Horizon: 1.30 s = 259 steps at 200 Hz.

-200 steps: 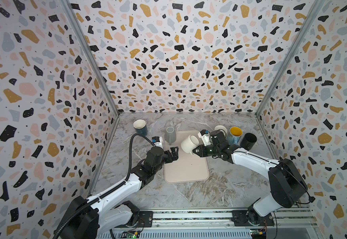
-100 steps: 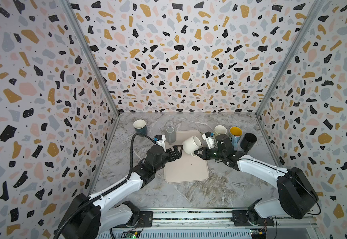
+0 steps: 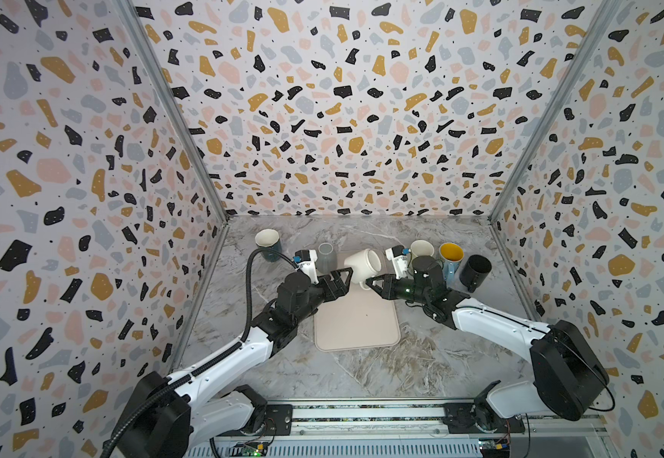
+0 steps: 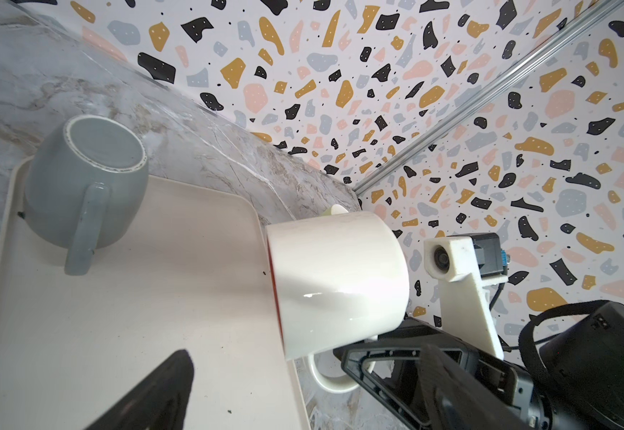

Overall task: Turn the mug right side up
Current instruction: Place the mug at the top-left of the table.

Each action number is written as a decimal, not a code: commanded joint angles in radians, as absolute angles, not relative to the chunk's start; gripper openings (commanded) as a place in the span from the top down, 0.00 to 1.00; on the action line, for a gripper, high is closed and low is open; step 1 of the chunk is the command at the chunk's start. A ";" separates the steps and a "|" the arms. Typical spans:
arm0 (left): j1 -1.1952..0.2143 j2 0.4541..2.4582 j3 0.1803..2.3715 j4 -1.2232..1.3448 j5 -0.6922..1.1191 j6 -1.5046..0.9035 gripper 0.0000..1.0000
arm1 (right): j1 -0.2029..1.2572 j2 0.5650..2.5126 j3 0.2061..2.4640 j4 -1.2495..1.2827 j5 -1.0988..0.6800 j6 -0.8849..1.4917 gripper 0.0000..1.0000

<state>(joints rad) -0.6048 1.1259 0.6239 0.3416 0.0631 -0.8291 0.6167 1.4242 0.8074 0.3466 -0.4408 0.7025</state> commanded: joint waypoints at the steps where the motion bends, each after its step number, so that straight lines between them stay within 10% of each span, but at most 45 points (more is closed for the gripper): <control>1: -0.600 1.144 0.645 0.404 0.094 -0.850 0.07 | 0.623 1.355 0.818 0.474 -0.429 0.696 1.00; 259: -0.601 1.224 0.617 0.618 0.206 -0.999 0.25 | 0.627 1.348 0.789 0.634 -0.471 0.742 1.00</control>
